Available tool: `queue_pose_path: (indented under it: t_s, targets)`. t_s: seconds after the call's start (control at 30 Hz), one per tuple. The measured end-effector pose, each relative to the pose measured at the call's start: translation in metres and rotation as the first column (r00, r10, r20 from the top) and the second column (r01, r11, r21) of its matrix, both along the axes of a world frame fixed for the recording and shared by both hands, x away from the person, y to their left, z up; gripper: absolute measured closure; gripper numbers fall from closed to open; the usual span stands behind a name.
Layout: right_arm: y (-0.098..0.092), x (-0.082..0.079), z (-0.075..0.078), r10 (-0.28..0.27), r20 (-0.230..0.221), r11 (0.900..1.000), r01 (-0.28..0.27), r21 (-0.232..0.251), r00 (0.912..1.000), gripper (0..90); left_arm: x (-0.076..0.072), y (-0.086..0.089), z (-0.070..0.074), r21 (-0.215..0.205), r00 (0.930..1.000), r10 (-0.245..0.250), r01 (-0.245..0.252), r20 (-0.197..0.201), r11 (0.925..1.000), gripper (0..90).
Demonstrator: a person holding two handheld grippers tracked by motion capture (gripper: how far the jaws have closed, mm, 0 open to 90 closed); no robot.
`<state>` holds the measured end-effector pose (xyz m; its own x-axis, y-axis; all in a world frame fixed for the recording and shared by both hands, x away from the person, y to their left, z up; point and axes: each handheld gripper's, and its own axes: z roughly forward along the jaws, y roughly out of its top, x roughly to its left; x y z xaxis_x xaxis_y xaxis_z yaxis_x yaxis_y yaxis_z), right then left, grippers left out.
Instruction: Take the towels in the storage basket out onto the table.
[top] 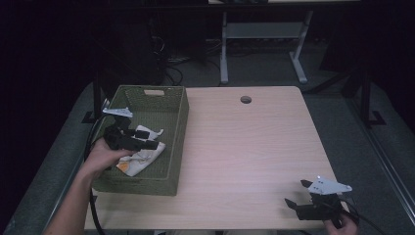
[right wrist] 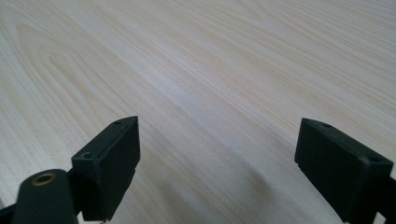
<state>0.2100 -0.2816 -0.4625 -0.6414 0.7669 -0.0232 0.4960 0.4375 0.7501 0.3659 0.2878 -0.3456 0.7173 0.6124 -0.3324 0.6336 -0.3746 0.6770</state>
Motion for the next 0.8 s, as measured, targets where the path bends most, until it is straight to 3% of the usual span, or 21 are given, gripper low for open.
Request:
queue_pose_path:
  t_s: [0.1,0.2,0.37,0.57,0.63,0.73,0.8]
  targets:
    - [0.0,0.0,0.0,0.001,0.003,1.0,-0.001,0.001,1.0,13.9,0.004,0.005,-0.007,0.007,0.9989,0.036,-0.036,-0.029,0.9993,23.6]
    - [0.0,0.0,0.0,0.001,0.002,1.0,-0.001,0.003,1.0,13.9,0.01,0.01,-0.013,0.045,0.9954,0.075,-0.072,-0.06,0.9963,23.5]
    - [0.001,-0.001,0.0,0.004,0.006,1.0,-0.004,0.002,1.0,13.9,0.014,0.014,-0.018,0.071,0.9902,0.123,-0.118,-0.066,0.9905,23.6]
    - [0.001,-0.001,0.001,0.009,0.007,1.0,-0.009,0.002,0.9999,13.9,0.02,0.012,-0.029,0.172,0.9835,0.162,-0.146,-0.081,0.9742,24.0]
    - [0.002,-0.001,0.001,0.012,0.008,1.0,-0.012,0.002,0.9999,13.9,0.022,0.012,-0.034,0.172,0.9807,0.171,-0.153,-0.096,0.9732,24.0]
    - [0.002,-0.002,0.002,0.011,0.009,1.0,-0.011,0.002,0.9999,13.8,0.027,0.01,-0.039,0.216,0.9751,0.197,-0.171,-0.102,0.9613,24.8]
    - [0.001,-0.002,0.002,0.013,0.015,1.0,-0.013,0.003,0.9998,13.9,0.03,0.01,-0.043,0.256,0.9688,0.226,-0.193,-0.103,0.9471,24.9]
